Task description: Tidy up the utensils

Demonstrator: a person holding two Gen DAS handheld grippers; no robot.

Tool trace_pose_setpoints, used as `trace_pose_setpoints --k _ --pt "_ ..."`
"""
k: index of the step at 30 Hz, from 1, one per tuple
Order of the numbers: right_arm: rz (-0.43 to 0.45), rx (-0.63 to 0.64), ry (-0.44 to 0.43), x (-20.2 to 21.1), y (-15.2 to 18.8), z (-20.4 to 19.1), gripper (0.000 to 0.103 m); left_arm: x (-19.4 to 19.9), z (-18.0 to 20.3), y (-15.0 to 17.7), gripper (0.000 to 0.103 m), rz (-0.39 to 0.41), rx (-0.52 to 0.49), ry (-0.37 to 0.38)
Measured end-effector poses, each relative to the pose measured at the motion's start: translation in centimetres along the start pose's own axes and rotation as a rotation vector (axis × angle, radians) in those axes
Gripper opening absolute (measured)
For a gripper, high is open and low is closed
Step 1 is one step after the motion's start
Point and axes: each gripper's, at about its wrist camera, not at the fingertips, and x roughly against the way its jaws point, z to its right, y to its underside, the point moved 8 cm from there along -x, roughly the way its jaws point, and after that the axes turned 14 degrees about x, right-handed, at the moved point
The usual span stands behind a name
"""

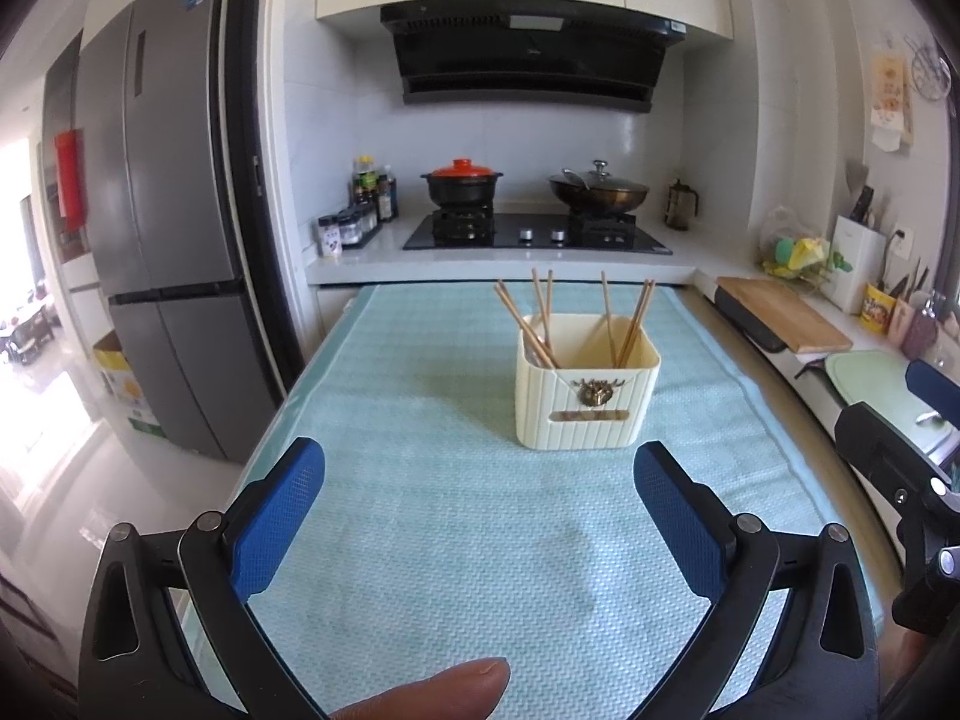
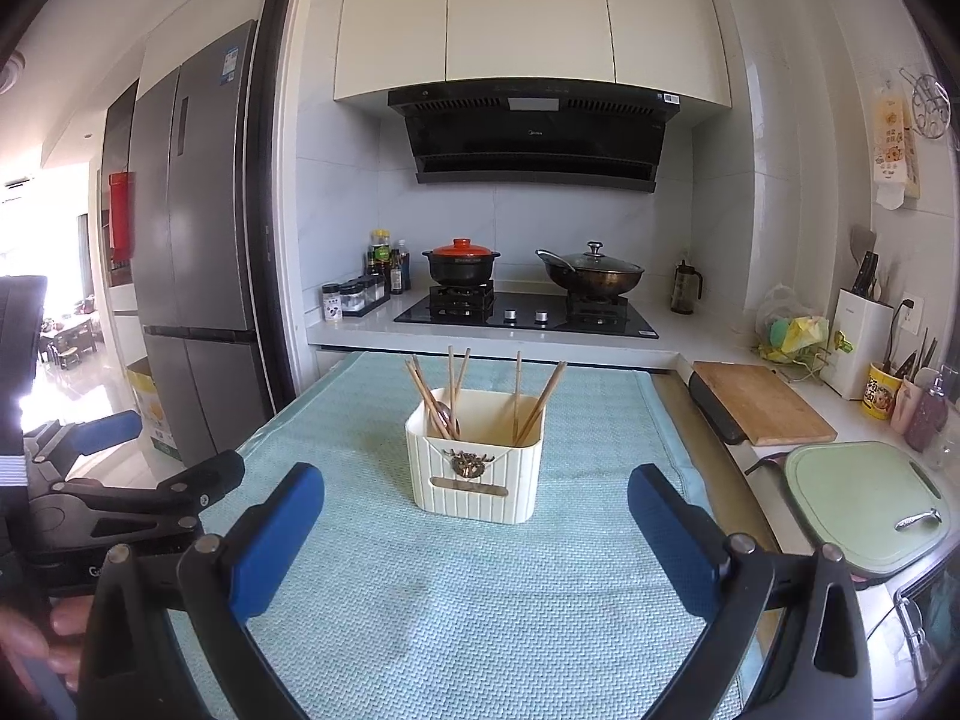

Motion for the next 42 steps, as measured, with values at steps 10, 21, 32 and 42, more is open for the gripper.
trace_pose_setpoints --k 10,21,32,42 --pt "-0.004 0.003 -0.004 0.18 0.02 -0.23 0.103 -0.22 -0.25 -0.01 0.103 -0.015 0.011 -0.004" --pt "-0.009 0.012 0.0 0.35 0.05 -0.25 0.103 -0.02 -0.15 0.11 0.103 -0.013 0.002 -0.012" --pt "-0.011 0.013 0.0 0.38 0.18 -0.05 0.103 0.4 0.41 0.36 0.103 -0.008 -0.019 -0.004" --pt "-0.014 0.016 -0.006 0.36 0.39 -0.07 0.103 0.45 0.55 0.47 0.103 -0.011 -0.022 -0.005"
